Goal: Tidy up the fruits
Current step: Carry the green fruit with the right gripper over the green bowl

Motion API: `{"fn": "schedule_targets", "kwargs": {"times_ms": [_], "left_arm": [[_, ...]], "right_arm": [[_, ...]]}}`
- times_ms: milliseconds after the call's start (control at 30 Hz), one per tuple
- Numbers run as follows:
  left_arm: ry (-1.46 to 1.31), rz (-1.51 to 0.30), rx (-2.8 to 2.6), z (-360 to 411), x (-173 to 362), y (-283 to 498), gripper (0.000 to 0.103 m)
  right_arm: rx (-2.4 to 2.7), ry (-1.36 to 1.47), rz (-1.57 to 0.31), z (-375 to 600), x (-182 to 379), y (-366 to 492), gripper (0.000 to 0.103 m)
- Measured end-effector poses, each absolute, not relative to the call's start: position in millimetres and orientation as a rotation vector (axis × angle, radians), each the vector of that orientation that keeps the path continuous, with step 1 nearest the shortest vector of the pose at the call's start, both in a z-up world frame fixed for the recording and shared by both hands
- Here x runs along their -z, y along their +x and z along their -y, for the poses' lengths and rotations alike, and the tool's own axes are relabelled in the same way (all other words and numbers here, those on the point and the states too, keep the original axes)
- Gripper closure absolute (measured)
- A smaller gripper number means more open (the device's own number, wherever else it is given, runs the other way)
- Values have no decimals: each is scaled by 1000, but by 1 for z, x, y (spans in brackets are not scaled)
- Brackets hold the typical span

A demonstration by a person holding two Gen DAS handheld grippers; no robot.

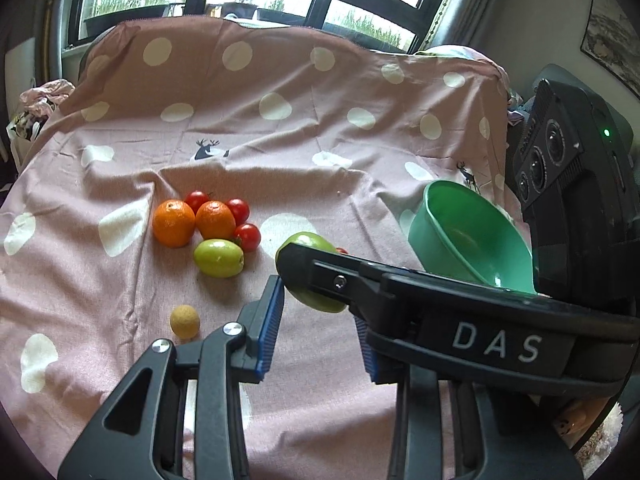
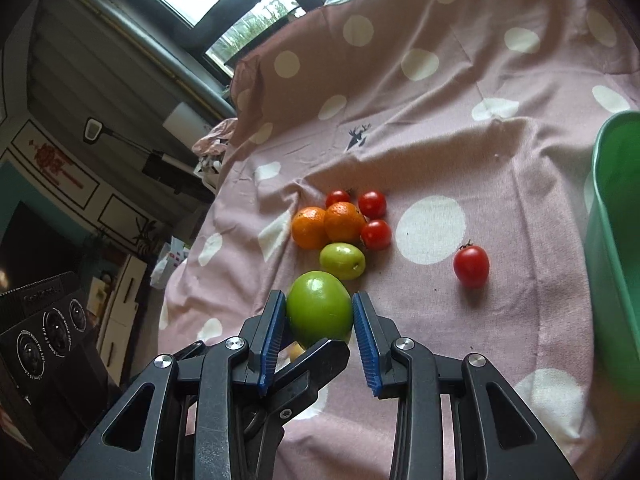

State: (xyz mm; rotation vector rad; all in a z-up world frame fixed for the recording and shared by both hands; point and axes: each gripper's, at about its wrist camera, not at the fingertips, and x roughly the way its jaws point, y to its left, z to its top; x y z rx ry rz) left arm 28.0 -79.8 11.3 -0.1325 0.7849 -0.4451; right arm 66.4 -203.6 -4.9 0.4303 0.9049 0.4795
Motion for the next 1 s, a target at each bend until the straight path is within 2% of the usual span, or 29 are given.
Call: {"fn": "schedule_targets", "kwargs": {"times_ms": [433, 1000], "left_arm": [[-63, -674, 522, 125, -52, 11, 68], [-12, -662, 639, 195, -61, 13, 68]], "right_arm": [[-425, 433, -766, 244, -38, 40, 66], [-303, 470, -695, 311, -53, 20, 66]]}}
